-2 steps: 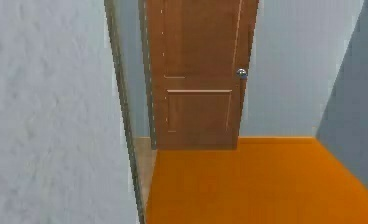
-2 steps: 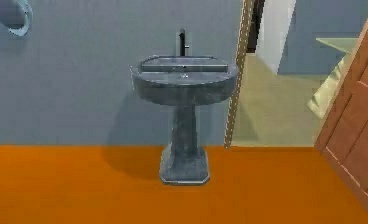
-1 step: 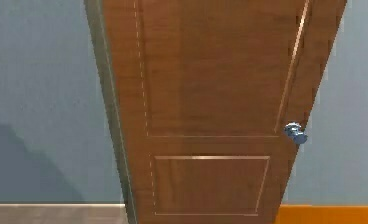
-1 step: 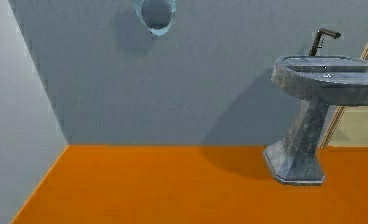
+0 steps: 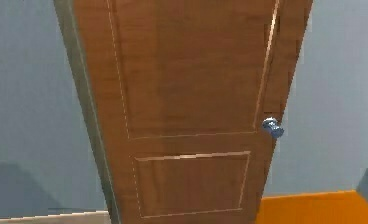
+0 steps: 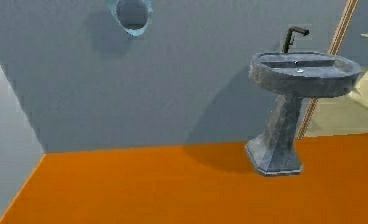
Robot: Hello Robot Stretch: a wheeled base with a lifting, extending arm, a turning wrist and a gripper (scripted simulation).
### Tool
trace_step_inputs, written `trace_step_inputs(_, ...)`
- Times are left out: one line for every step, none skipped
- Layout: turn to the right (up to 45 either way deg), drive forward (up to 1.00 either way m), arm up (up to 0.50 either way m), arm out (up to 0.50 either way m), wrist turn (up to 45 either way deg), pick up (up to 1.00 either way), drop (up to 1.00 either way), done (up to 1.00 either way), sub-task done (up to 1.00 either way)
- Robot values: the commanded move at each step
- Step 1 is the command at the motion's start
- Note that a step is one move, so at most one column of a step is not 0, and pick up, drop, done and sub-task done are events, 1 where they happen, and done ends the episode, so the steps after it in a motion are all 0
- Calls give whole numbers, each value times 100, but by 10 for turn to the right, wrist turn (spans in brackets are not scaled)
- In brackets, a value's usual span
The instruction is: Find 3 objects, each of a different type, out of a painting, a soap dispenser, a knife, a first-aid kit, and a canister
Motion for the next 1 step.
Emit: trace_step_inputs(0, 15, 0, 0, 0, 0, 0, 0, 0)
